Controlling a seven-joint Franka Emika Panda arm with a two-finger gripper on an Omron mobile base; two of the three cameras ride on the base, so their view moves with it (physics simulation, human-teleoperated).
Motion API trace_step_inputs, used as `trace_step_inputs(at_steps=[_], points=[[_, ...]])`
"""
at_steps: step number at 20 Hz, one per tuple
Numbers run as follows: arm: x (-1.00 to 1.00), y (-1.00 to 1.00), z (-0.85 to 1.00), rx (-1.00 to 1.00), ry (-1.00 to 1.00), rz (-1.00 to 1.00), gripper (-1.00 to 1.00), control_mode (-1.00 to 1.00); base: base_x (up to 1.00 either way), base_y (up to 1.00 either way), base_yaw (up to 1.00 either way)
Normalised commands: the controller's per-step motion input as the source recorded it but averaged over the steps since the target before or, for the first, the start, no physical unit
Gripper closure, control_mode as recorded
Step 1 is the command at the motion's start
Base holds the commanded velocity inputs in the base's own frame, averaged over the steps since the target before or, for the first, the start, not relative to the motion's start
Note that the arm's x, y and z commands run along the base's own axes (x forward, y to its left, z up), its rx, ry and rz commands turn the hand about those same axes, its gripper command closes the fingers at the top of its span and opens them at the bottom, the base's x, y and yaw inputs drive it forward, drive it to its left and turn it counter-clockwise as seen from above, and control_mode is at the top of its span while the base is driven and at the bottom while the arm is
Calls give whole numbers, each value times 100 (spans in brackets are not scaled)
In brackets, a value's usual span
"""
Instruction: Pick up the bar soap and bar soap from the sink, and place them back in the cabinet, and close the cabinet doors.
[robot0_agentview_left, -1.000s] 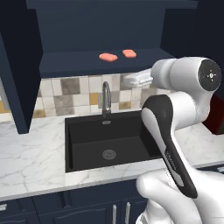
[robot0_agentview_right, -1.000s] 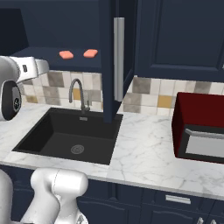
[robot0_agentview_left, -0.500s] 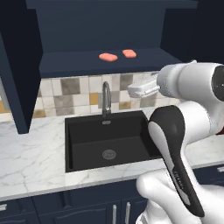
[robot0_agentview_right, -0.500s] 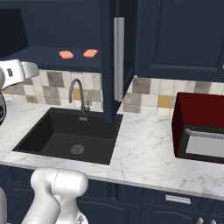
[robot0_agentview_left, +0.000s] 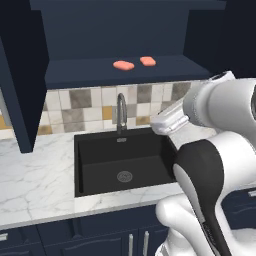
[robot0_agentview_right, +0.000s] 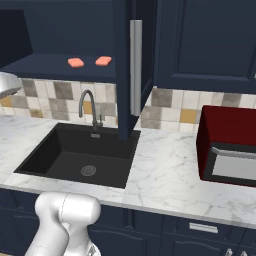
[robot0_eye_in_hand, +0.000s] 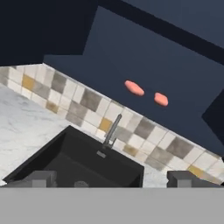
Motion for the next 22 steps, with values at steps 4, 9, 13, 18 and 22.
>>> trace_step_inputs(at_steps=[4, 9, 13, 18, 22], points=[[-52, 1, 0, -22, 2, 5, -100, -100, 0, 0, 0], [-14, 31, 0, -24, 3, 8, -100, -100, 0, 0, 0], [0, 39, -1, -23, 2, 11, -100, -100, 0, 0, 0], [0, 34, -8, -22, 0, 15, -100, -100, 0, 0, 0], [-2, 34, -13, -22, -1, 17, -100, -100, 0, 0, 0]])
